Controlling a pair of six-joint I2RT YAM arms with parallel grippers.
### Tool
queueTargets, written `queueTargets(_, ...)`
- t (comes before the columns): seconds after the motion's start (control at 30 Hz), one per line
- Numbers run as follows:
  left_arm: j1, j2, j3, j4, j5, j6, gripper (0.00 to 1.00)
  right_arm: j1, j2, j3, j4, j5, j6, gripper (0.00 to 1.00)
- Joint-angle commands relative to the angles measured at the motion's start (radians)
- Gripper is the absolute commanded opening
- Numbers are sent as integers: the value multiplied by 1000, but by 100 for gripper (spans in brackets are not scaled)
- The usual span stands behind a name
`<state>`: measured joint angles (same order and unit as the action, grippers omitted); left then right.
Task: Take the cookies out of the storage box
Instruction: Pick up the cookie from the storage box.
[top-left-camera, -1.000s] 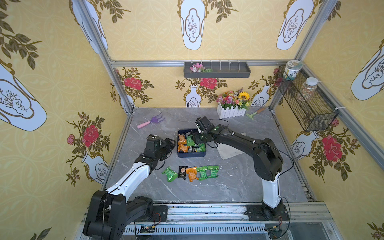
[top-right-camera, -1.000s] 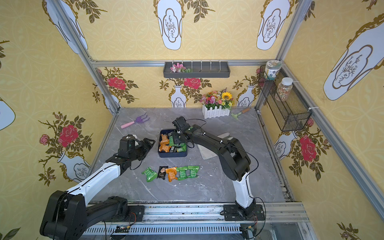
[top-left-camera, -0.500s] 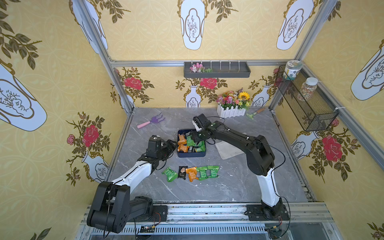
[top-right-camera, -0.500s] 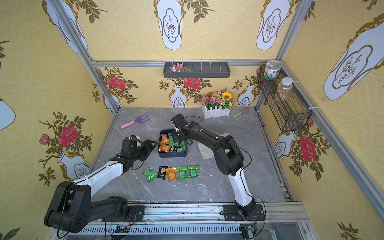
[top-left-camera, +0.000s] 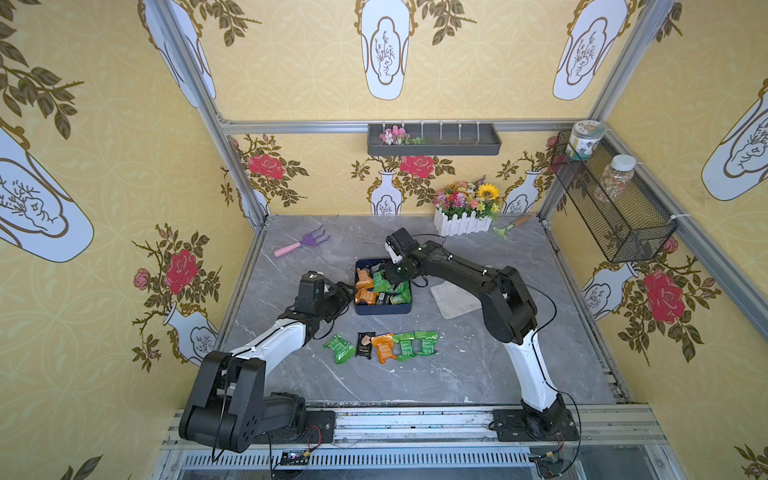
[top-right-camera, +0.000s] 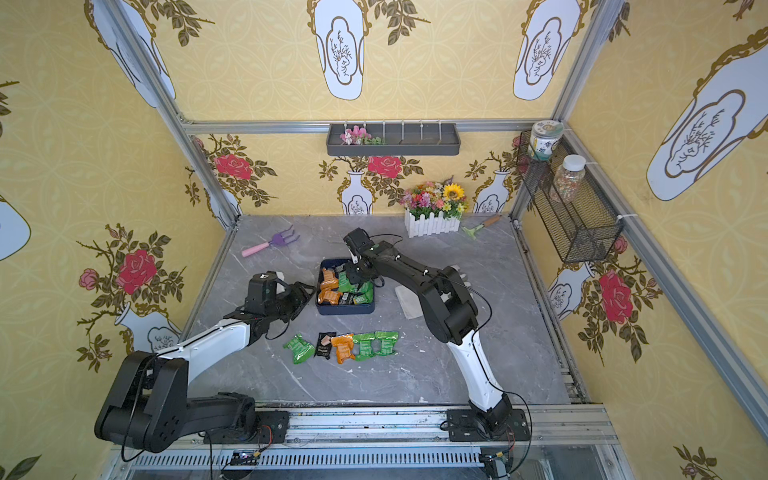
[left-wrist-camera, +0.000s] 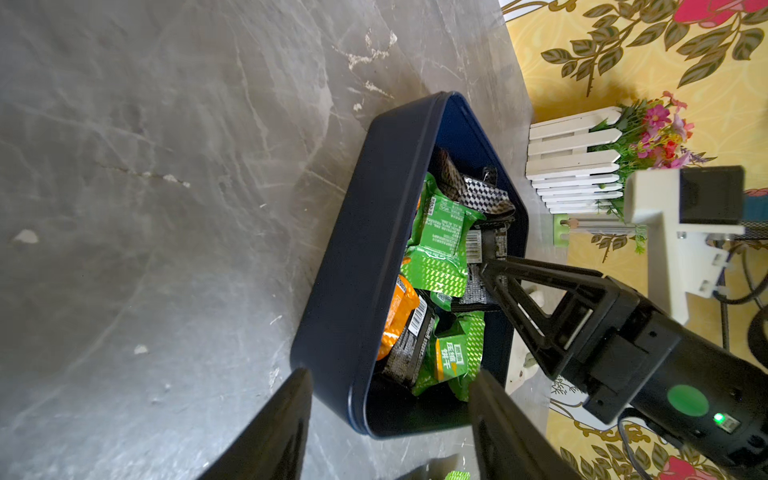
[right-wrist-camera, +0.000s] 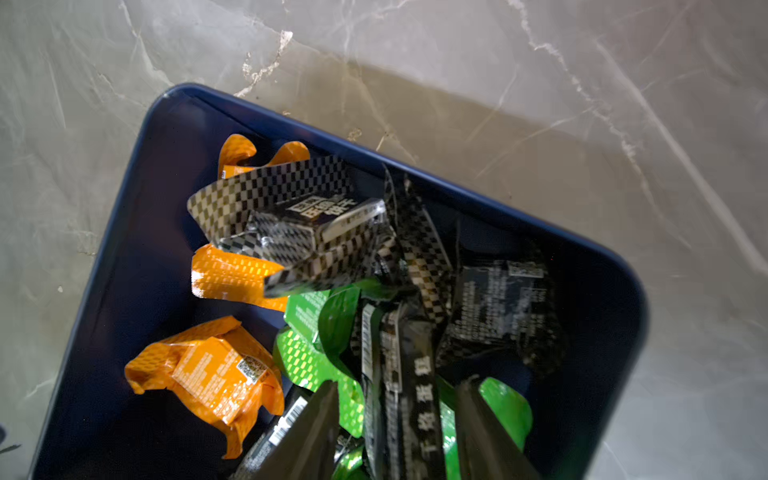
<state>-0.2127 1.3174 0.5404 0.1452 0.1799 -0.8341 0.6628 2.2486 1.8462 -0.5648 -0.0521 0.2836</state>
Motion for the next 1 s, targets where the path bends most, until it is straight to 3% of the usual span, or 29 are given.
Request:
queueTargets(0.0, 1, 9, -5, 22, 15, 18, 64, -1, 10, 10, -6, -21, 1, 42)
queueTargets(0.23, 1, 24, -2, 26, 24, 17, 63, 0, -1, 11, -6, -26, 7, 26)
queueTargets(0.63, 1, 19, 9, 9, 15, 13, 63, 1, -139, -71, 27, -38, 27, 22)
queueTargets(0.8, 1, 2, 13, -11, 1, 12, 63, -1, -290, -216, 84, -48, 81, 21)
queueTargets(0.97, 2, -10, 16, -27, -13, 6, 65, -14, -515, -467, 146, -46, 178, 21)
